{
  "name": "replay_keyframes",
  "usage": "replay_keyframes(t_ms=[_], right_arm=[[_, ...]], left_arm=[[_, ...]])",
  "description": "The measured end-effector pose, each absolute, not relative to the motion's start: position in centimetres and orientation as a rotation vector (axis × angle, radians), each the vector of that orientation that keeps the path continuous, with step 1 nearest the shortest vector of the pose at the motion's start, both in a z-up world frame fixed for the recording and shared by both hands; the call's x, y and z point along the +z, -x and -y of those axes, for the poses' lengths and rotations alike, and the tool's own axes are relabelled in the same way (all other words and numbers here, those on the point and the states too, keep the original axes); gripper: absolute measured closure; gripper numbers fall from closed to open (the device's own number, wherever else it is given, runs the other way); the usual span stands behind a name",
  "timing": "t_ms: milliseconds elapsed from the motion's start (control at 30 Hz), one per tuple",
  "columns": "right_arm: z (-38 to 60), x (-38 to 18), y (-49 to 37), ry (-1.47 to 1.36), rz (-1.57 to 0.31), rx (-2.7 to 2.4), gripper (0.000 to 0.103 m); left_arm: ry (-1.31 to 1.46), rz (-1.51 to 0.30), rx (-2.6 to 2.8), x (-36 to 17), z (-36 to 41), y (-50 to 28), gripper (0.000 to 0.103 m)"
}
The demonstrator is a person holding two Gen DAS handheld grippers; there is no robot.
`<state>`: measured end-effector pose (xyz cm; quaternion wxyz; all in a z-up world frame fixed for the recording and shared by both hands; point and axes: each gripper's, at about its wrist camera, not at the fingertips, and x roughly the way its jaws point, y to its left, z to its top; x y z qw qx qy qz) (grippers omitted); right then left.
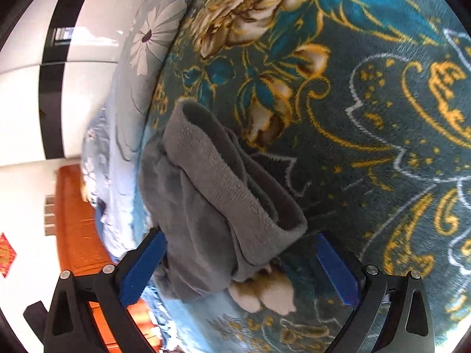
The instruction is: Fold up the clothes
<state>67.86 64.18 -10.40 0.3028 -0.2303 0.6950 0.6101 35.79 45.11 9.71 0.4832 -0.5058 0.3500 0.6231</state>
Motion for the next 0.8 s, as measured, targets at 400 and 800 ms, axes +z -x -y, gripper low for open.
replay_keyframes(t_ms=[400,800], right_arm=[[-67.2,-10.3,-67.3,0.889,-1.733,1.712,0.012],[-70.2,-11.6,-64.8,1.068,-1.715,1.909,0.046]], left_arm=[[1.272,-0.907,1.473,8.1,-45.6,-35.9,0.000],[1.321,-0.940,1.433,6.6,-45.9,-35.7,0.000]])
